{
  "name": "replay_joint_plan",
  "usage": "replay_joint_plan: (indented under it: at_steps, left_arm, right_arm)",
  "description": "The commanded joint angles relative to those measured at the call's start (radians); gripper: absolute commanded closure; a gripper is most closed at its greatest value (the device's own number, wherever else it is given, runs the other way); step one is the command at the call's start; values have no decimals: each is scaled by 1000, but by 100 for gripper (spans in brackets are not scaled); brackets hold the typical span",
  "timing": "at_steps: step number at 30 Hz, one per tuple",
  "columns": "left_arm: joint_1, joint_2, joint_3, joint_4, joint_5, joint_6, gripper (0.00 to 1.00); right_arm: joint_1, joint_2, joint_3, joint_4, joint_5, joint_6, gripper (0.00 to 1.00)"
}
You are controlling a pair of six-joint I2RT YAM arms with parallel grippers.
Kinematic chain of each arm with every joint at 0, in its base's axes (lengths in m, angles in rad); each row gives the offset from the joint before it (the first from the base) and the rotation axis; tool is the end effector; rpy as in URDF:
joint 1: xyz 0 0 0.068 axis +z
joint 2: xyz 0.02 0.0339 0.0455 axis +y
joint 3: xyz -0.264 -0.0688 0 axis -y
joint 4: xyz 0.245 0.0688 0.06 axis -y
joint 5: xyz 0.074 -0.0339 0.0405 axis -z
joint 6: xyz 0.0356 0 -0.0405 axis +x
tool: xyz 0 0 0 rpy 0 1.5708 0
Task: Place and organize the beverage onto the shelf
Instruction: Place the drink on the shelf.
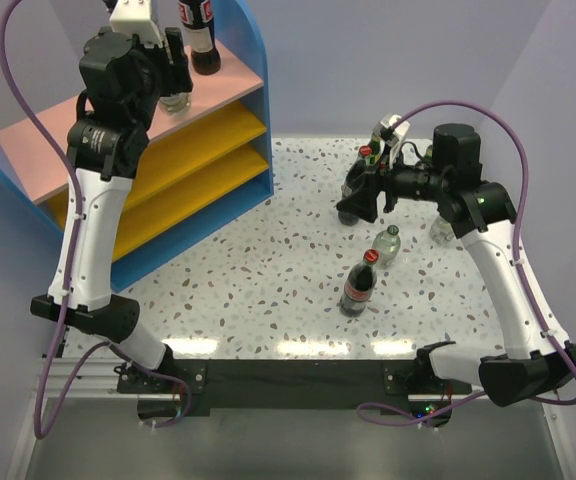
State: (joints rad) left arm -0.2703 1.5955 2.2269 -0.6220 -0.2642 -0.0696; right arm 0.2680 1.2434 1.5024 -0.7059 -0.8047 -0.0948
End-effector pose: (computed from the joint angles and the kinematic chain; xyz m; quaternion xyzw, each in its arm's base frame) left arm 0.2889 -0.0704 0.5715 -0.0232 0.7035 -0.0277 0.7098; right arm 0.2300 0.0898 0.4416 -0.3457 0.7282 0.3725 0.4598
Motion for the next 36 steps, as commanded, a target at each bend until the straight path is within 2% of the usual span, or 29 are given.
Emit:
replay_joint_plan:
  at_steps: [1, 36]
  left_arm:
    - [19, -39, 27, 176, 13, -16, 100]
    - [51, -43, -107, 274, -13, 65, 100]
  right_arm:
    - [-4, -5, -4, 36, -28, 17, 23]
    - [-9, -10, -1, 26, -30, 15, 23]
